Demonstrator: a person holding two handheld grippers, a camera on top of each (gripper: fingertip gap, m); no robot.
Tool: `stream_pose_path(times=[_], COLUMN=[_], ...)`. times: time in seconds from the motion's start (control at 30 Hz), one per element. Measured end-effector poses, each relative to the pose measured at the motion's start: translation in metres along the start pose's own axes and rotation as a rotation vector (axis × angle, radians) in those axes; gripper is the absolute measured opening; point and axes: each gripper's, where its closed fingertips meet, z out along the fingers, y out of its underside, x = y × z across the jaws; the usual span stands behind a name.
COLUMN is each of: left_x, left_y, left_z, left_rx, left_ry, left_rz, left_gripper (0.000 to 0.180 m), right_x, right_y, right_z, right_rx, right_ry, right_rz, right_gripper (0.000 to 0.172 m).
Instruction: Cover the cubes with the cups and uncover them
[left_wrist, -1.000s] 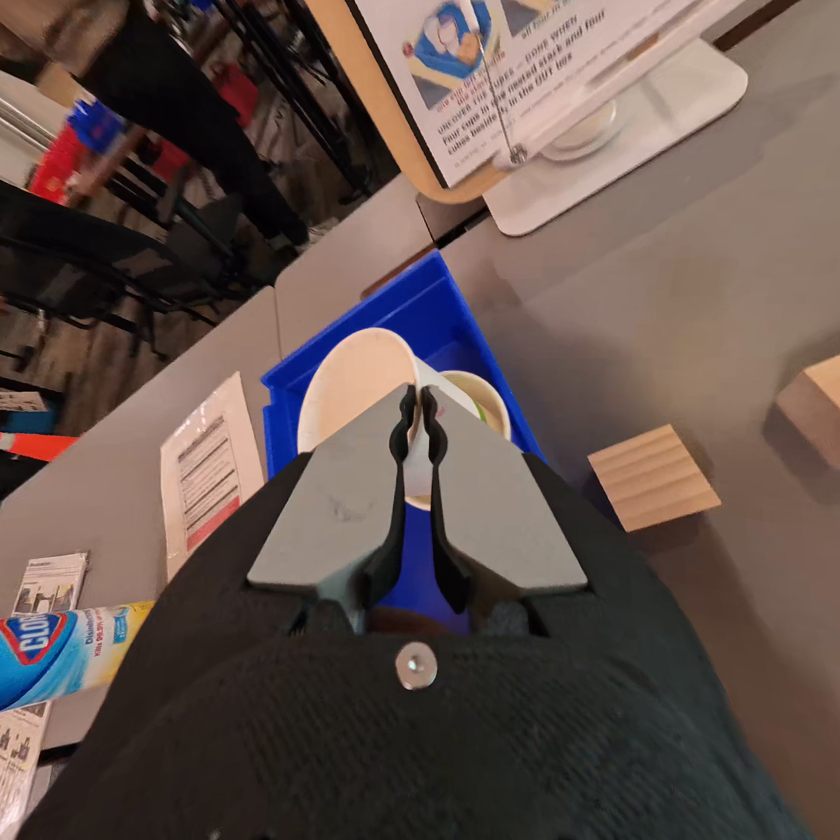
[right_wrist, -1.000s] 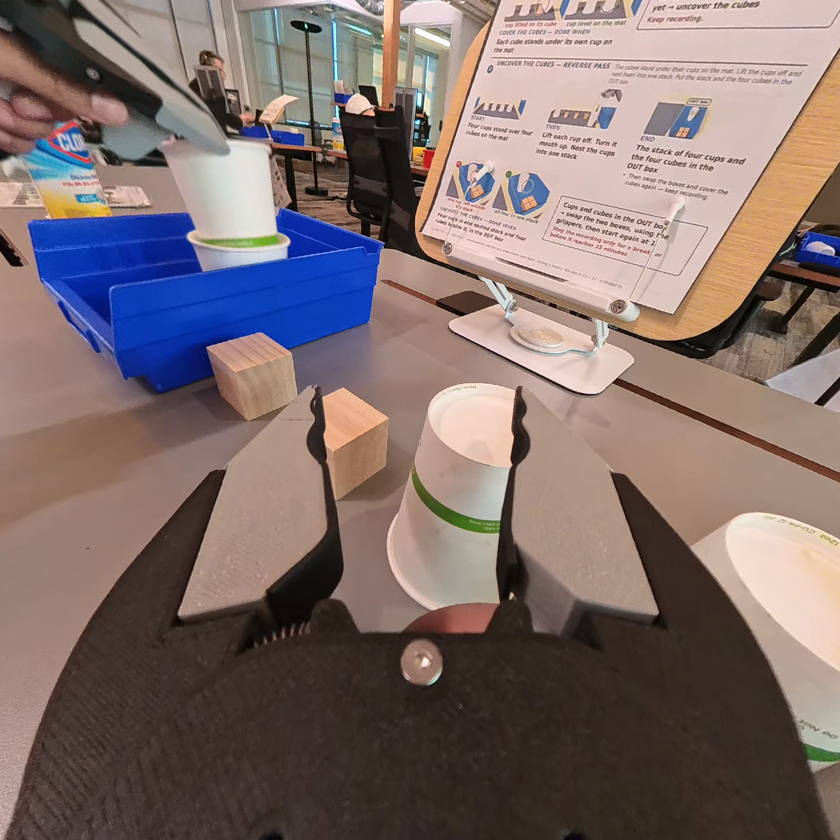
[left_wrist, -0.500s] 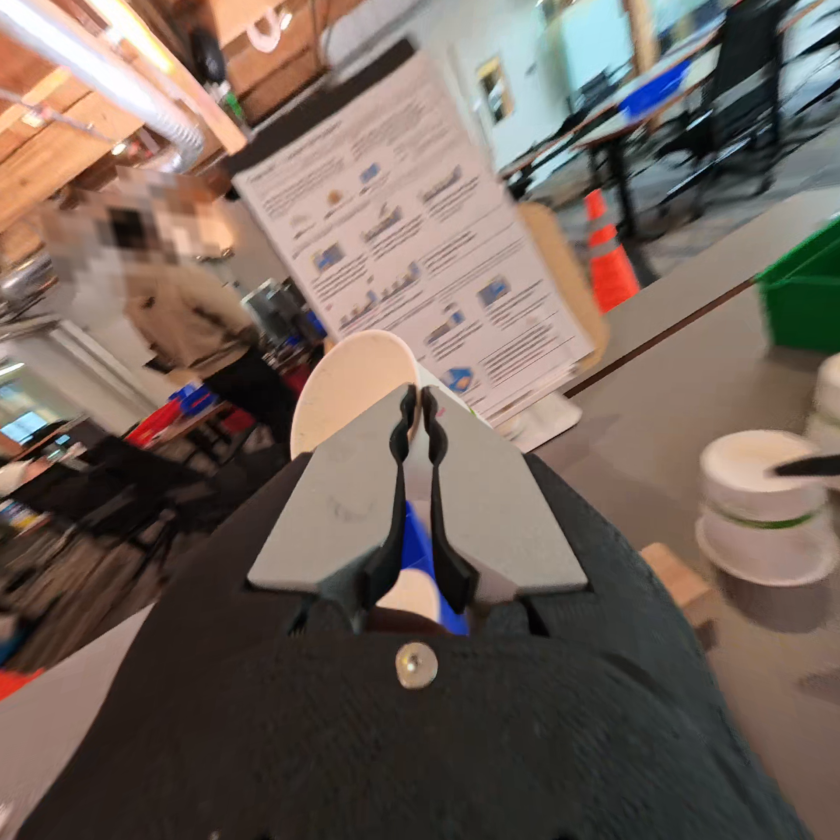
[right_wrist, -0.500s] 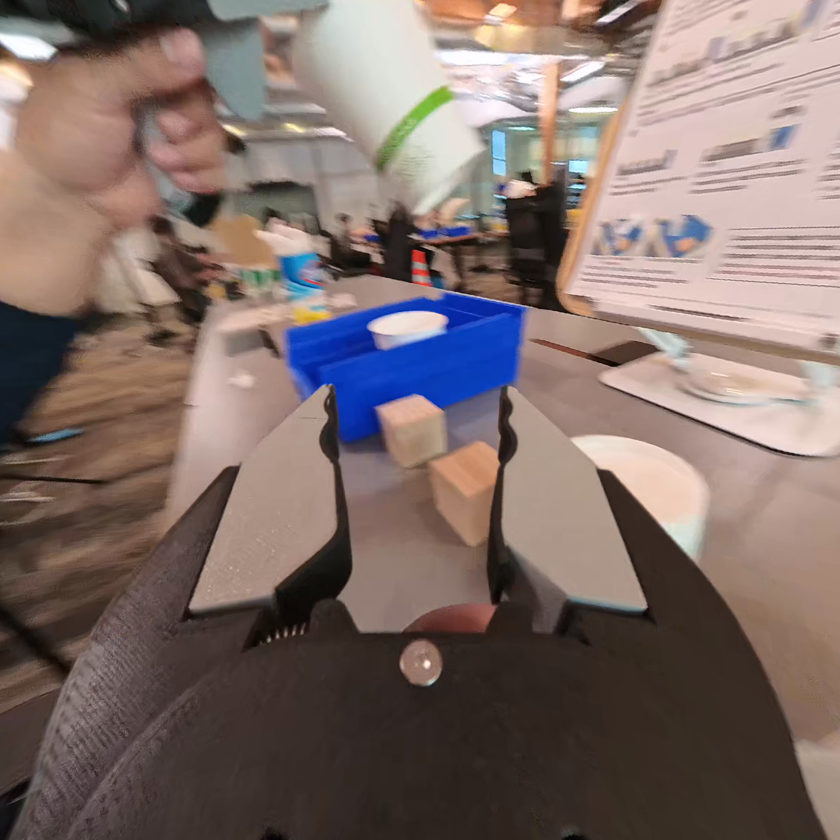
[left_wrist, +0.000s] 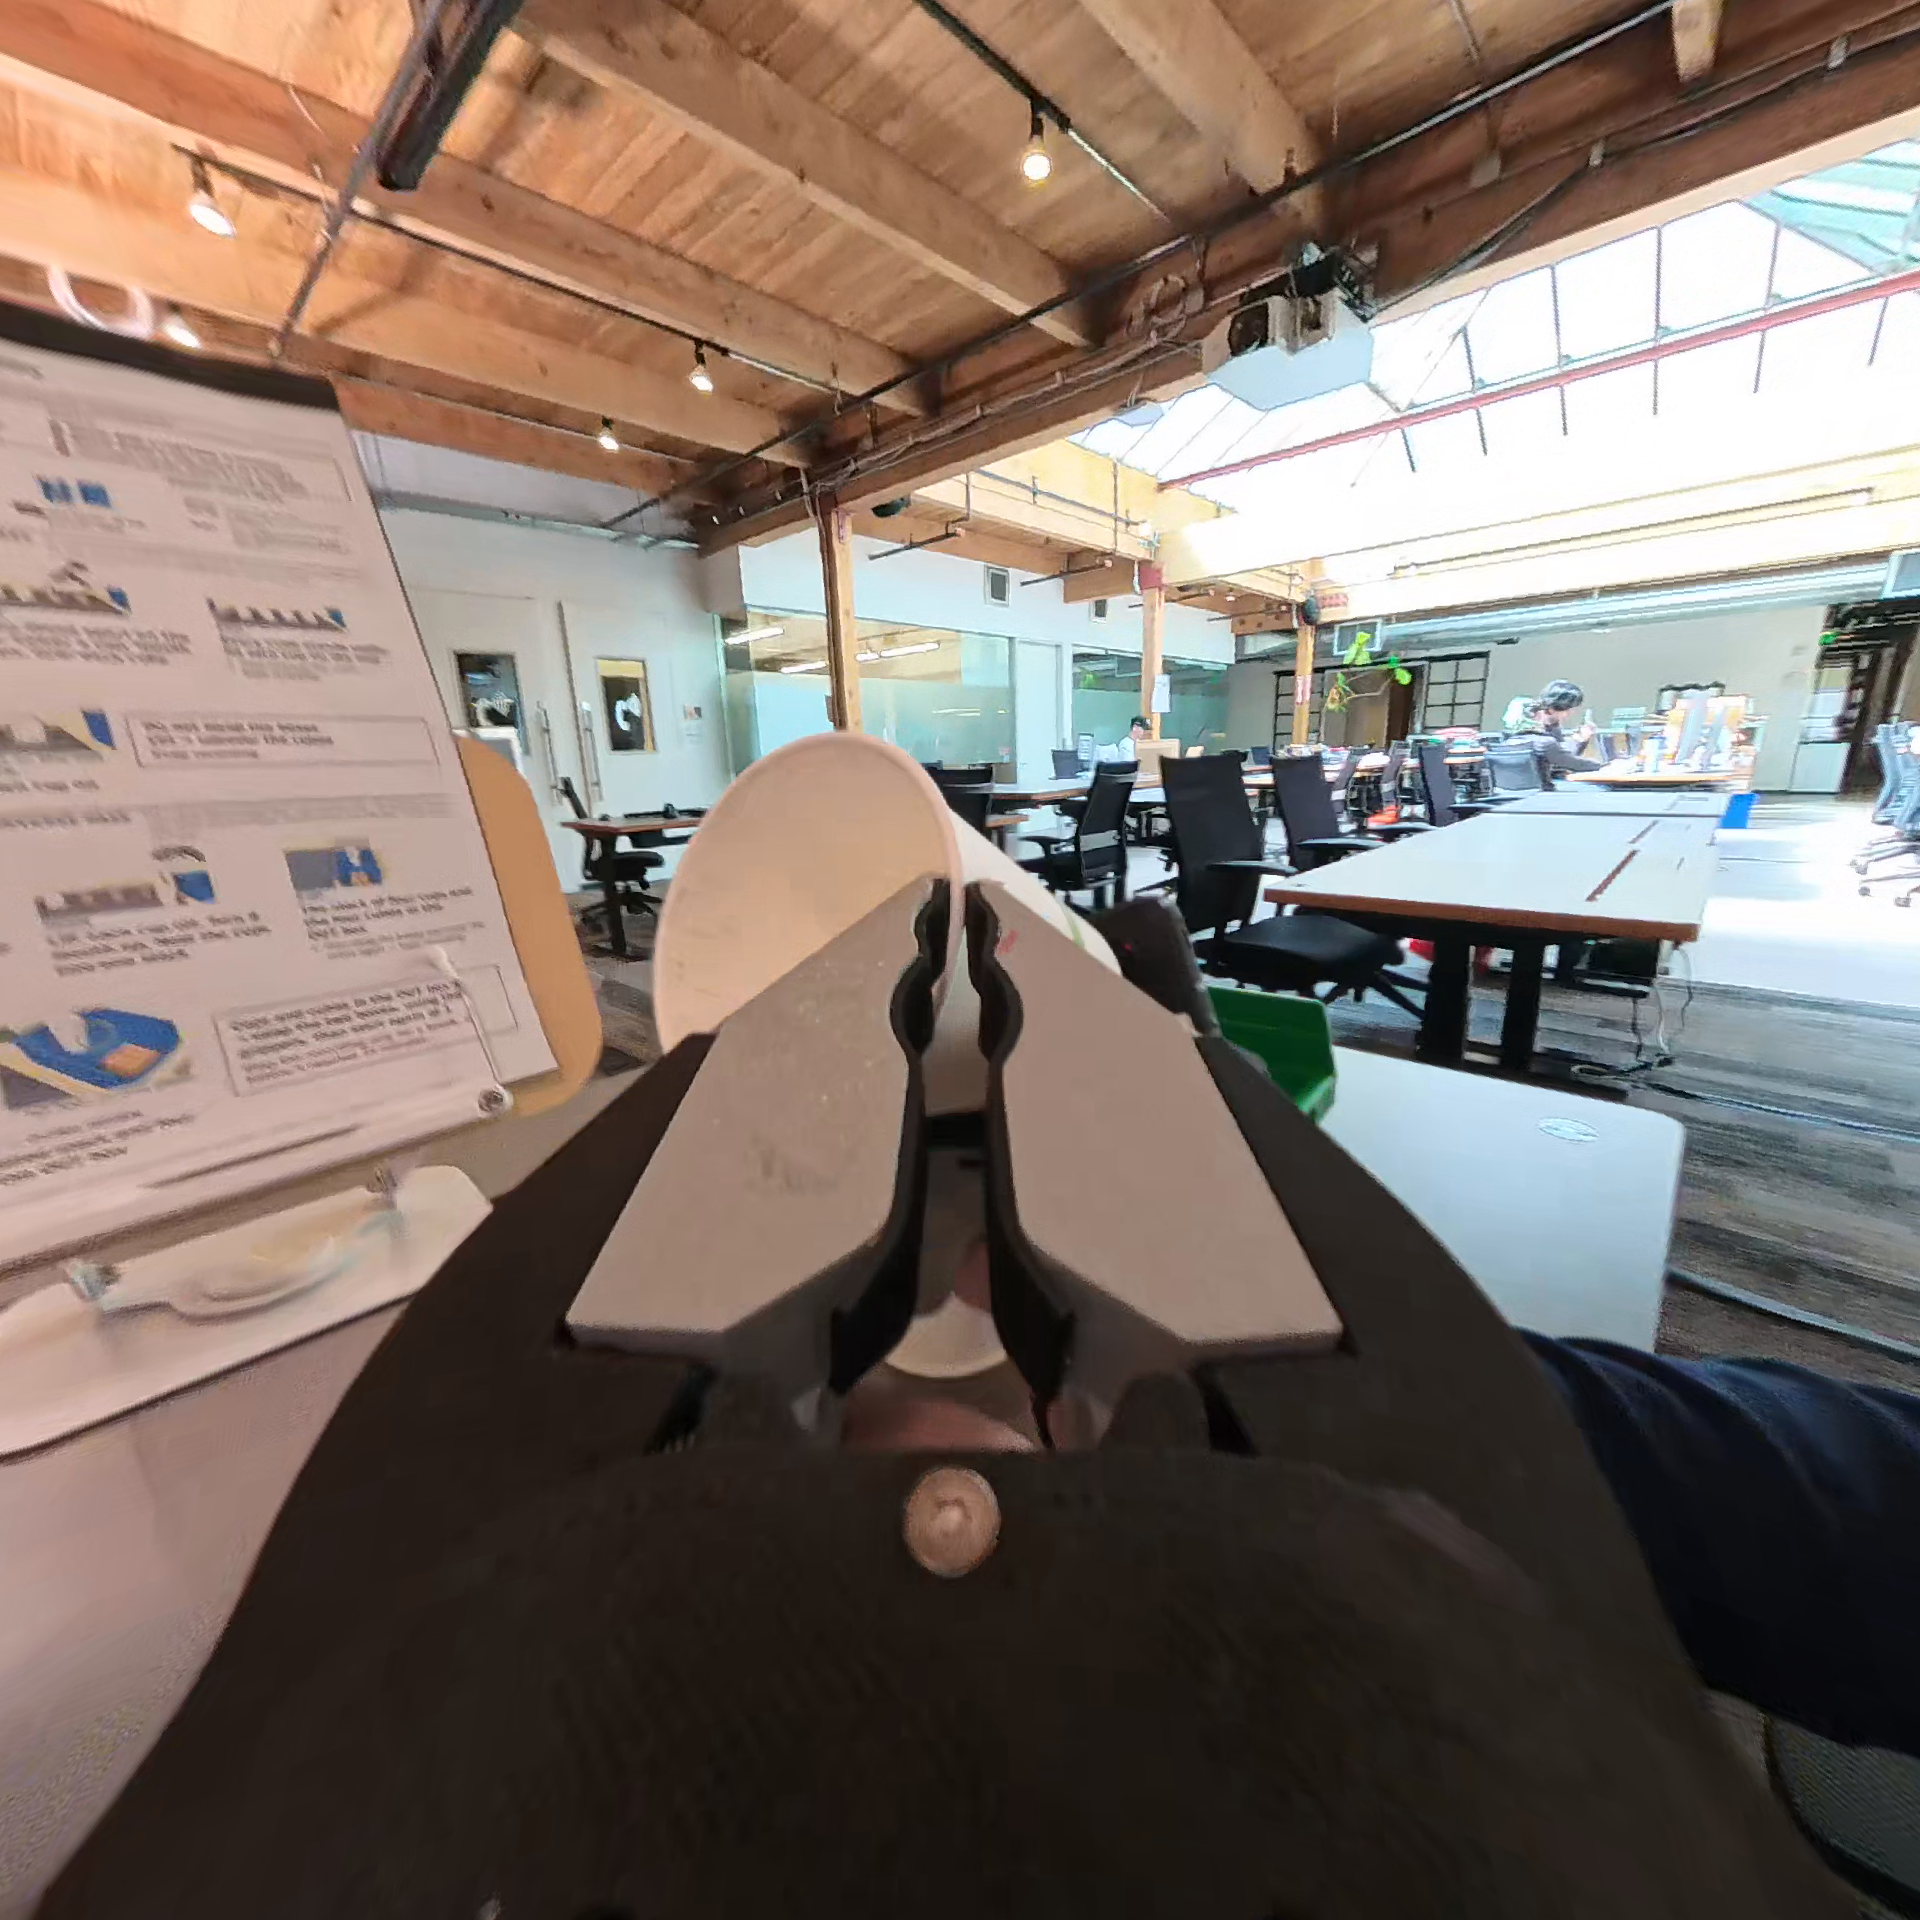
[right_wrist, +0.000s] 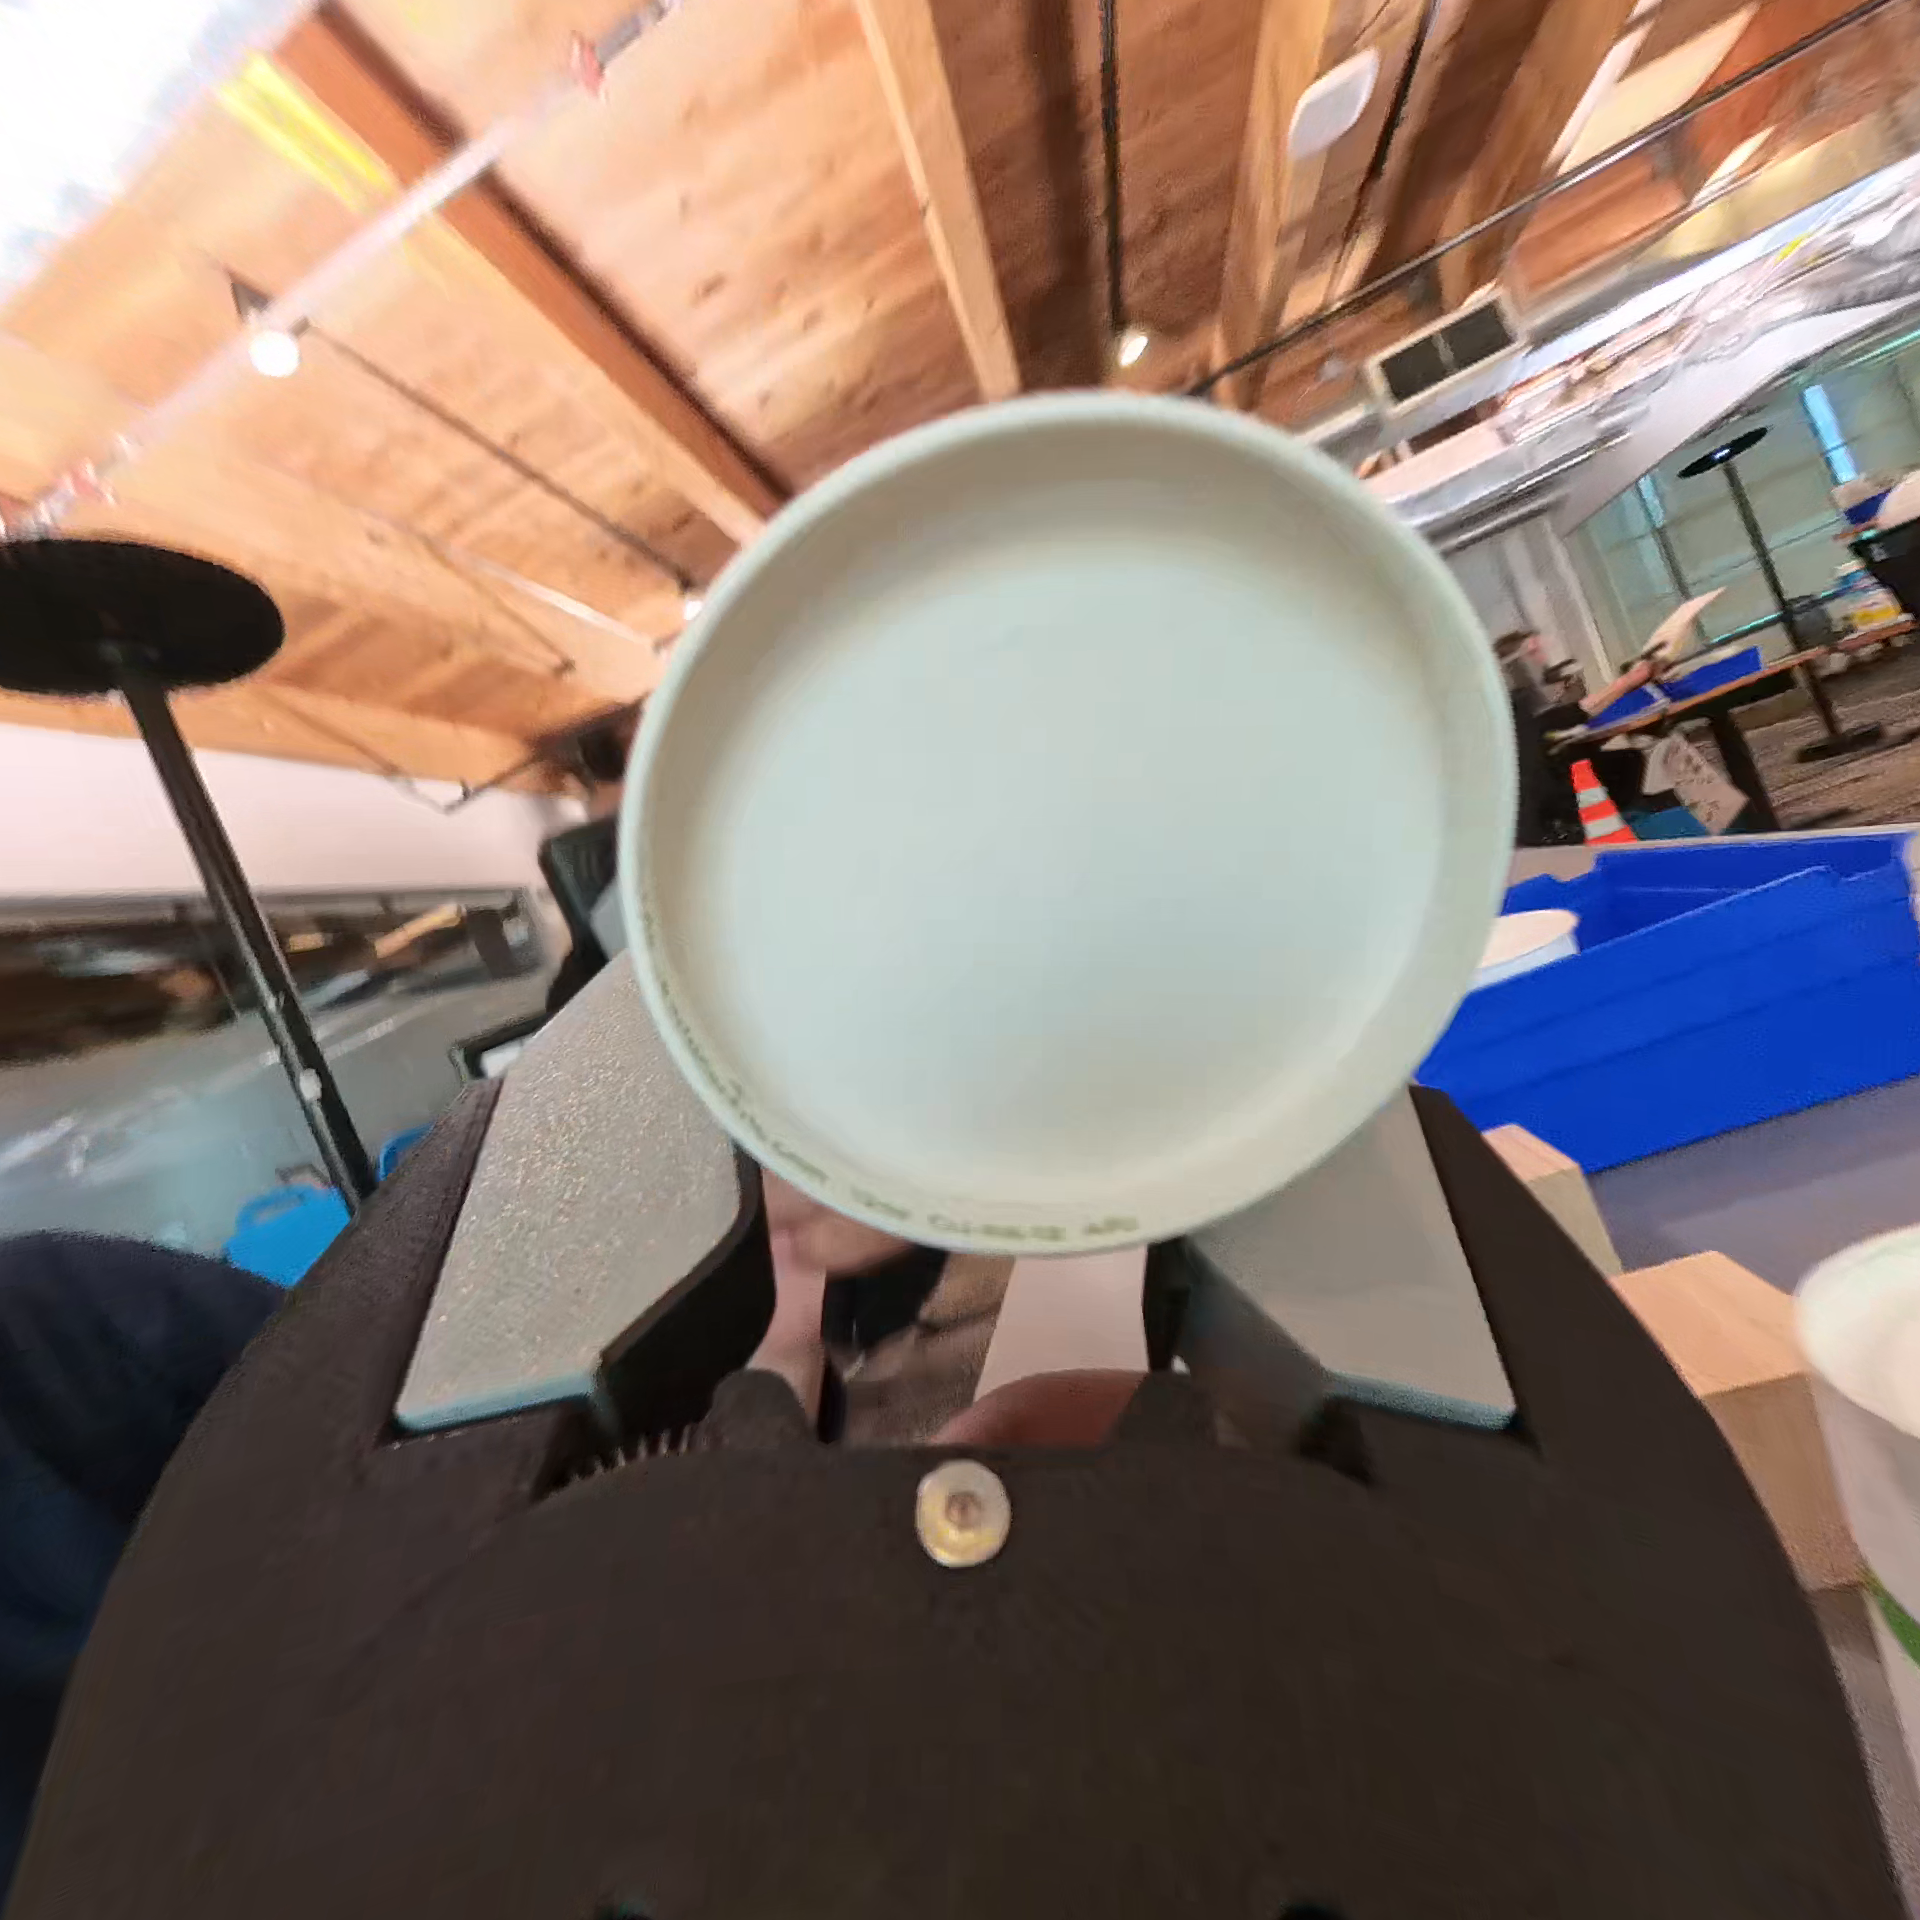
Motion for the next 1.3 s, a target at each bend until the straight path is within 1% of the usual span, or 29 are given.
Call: stream_pose_path(times=[0.07,0.17,0.27,0.37,0.47,0.53,0.57,0.6,0.63,0.73,0.83,0.87,0.93,1.07,1.17,1.23,1.3], left_x=[0.004,0.011,0.020,0.023,0.021,0.014,0.009,0.003,-0.005,-0.032,-0.042,-0.042,-0.037,-0.022,-0.017,-0.012,-0.006], left_y=[0.018,0.045,0.077,0.104,0.116,0.118,0.120,0.120,0.120,0.111,0.100,0.100,0.106,0.123,0.133,0.140,0.147], left_z=[0.000,0.000,-0.002,-0.008,-0.016,-0.024,-0.030,-0.037,-0.045,-0.065,-0.072,-0.071,-0.066,-0.053,-0.046,-0.043,-0.041], left_rx=[-0.013,-0.090,-0.189,-0.275,-0.322,-0.340,-0.351,-0.363,-0.378,-0.396,-0.397,-0.406,-0.441,-0.493,-0.526,-0.548,-0.560], left_ry=[0.023,0.067,0.091,0.082,0.079,0.062,0.045,0.025,-0.004,-0.108,-0.134,-0.131,-0.094,-0.014,0.012,0.039,0.063], left_rz=[-0.053,-0.098,-0.079,-0.021,-0.049,-0.067,-0.072,-0.073,-0.071,-0.030,0.029,0.051,0.078,0.093,0.086,0.076,0.082], left_gripper=[0.001,0.001,0.001,0.002,0.002,0.002,0.009,0.021,0.028,0.054,0.068,0.071,0.084,0.095,0.095,0.102,0.099], right_x=[0.011,0.021,0.024,0.025,0.030,0.034,0.036,0.038,0.039,0.046,0.041,0.039,0.033,0.025,0.016,0.014,0.013], right_y=[-0.013,-0.029,-0.036,-0.029,-0.017,-0.010,-0.010,-0.009,-0.008,-0.001,0.012,0.016,0.026,0.045,0.058,0.066,0.075], right_z=[-0.007,-0.017,-0.022,-0.019,-0.015,-0.013,-0.013,-0.014,-0.014,-0.014,-0.007,-0.005,0.000,0.005,0.009,0.010,0.010], right_rx=[0.061,0.133,0.164,0.119,0.045,0.002,-0.006,-0.014,-0.025,-0.081,-0.138,-0.158,-0.200,-0.288,-0.340,-0.378,-0.424], right_ry=[0.040,0.062,0.080,0.107,0.154,0.180,0.195,0.207,0.222,0.269,0.239,0.225,0.197,0.148,0.094,0.082,0.075], right_rz=[0.038,0.081,0.080,0.033,-0.036,-0.053,-0.060,-0.070,-0.081,-0.119,-0.128,-0.132,-0.144,-0.167,-0.166,-0.172,-0.177], right_gripper=[0.087,0.092,0.093,0.096,0.095,0.095,0.094,0.094,0.094,0.094,0.094,0.095,0.095,0.095,0.095,0.095,0.095])
